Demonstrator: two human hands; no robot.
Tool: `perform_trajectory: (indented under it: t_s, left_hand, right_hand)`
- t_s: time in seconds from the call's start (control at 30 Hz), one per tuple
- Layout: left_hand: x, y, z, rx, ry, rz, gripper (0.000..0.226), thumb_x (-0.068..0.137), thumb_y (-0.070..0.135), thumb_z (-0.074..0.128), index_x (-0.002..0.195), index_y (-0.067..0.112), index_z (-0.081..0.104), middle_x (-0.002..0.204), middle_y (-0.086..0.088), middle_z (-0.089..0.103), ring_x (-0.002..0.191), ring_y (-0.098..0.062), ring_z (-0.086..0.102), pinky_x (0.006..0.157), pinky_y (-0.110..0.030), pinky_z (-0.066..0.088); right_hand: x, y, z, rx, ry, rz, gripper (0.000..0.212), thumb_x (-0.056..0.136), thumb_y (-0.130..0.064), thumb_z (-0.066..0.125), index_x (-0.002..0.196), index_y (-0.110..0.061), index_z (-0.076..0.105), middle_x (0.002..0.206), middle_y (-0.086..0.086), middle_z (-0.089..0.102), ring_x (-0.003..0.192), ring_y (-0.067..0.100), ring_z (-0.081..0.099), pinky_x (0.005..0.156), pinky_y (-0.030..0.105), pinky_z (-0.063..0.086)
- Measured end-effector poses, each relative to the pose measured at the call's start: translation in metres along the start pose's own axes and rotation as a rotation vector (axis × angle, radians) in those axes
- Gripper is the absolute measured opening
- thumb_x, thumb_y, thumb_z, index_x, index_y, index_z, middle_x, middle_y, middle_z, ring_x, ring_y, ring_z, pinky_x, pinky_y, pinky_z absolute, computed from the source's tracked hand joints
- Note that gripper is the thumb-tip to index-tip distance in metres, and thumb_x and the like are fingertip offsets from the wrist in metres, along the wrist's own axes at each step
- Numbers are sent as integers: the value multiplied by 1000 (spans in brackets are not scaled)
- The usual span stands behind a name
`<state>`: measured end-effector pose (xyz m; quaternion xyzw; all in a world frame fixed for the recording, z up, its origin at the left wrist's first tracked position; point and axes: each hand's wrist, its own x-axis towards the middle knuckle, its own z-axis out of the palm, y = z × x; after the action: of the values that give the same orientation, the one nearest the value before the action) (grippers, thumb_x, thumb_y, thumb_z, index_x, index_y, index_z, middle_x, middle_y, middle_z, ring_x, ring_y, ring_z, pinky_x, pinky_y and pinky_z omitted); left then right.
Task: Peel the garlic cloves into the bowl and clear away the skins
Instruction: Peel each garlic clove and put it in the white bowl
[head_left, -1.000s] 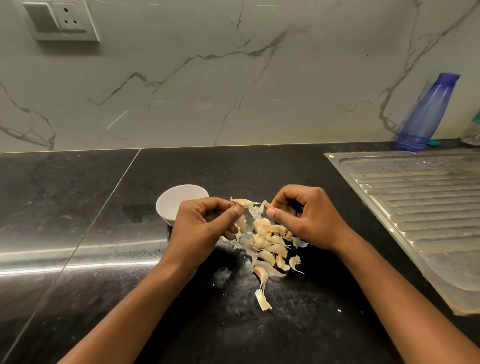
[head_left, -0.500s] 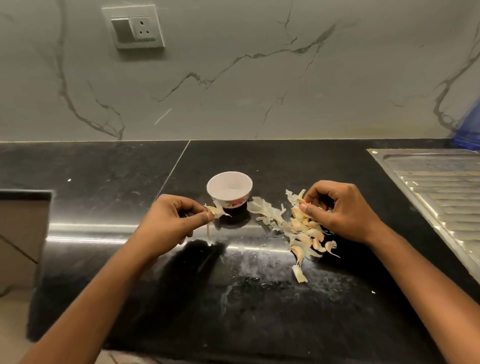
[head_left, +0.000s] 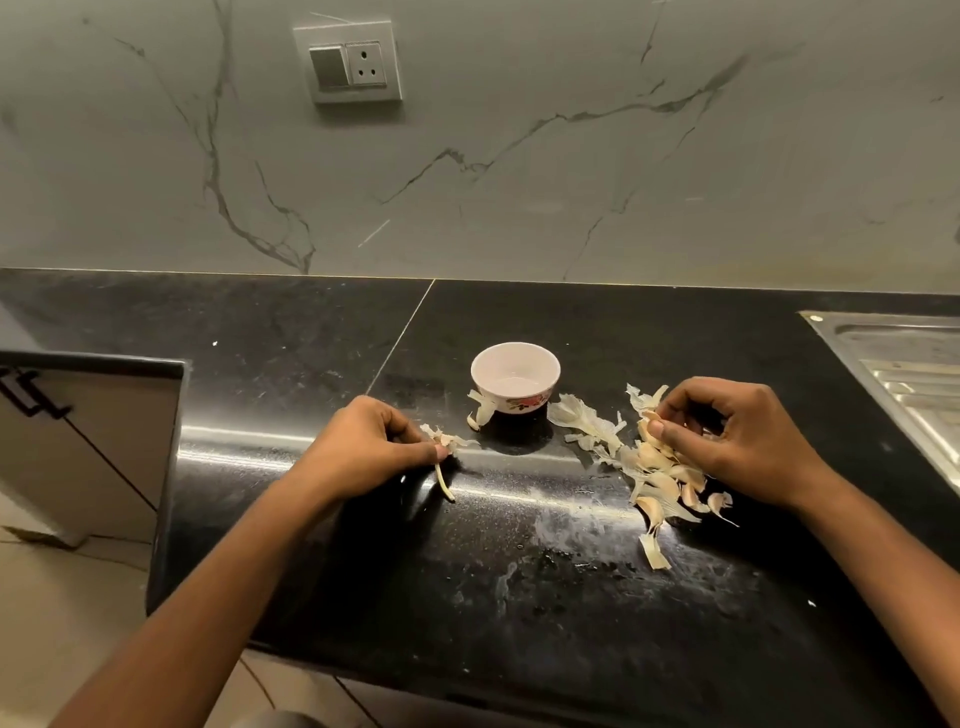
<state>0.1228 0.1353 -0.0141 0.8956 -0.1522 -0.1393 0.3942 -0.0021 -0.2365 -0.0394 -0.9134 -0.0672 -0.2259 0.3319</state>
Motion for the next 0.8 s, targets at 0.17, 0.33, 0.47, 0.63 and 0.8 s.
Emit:
perform_trajectory:
  t_s: [0.17, 0.33, 0.47, 0.63, 0.8]
  left_hand:
    - [-6, 30, -2, 42, 222, 303, 22, 85, 35, 86, 74, 20, 74, 62, 2, 67, 53, -3, 53, 54, -21, 46]
    - [3, 81, 33, 16, 191, 594, 12, 88, 12, 73, 88, 22, 79, 66, 10, 67, 55, -4, 57, 56, -21, 49]
    - [23, 110, 64, -120, -19, 648, 8, 93, 22, 80, 97, 15, 83, 81, 6, 78, 69, -11, 73, 64, -26, 61]
    - [44, 103, 91, -311, -190, 572, 19, 88, 19, 85, 103, 8, 82, 82, -5, 80, 75, -23, 77, 72, -37, 66]
    - [53, 85, 99, -423, -289, 496, 20, 86, 12, 84, 105, 6, 82, 86, -9, 81, 82, -28, 79, 78, -36, 66]
  right_hand:
    - [2, -6, 2, 44, -3, -16, 10, 86, -20, 87, 87, -25, 79, 74, -9, 71, 66, 18, 67, 60, 24, 52]
    - [4, -9, 1, 67, 9, -21, 9, 85, -23, 88, 91, -23, 80, 76, -6, 72, 66, 20, 66, 58, 27, 54]
    - [5, -11, 1, 79, 17, -5, 11, 85, -25, 88, 92, -22, 81, 76, -8, 73, 66, 16, 66, 59, 18, 49]
    - [6, -14, 3, 101, 9, -22, 10, 87, -25, 88, 94, -21, 82, 78, -8, 75, 64, 14, 67, 60, 17, 47]
    - [8, -13, 8, 80, -14, -42, 10, 86, -23, 90, 91, -24, 81, 77, -11, 74, 67, 18, 68, 59, 22, 49]
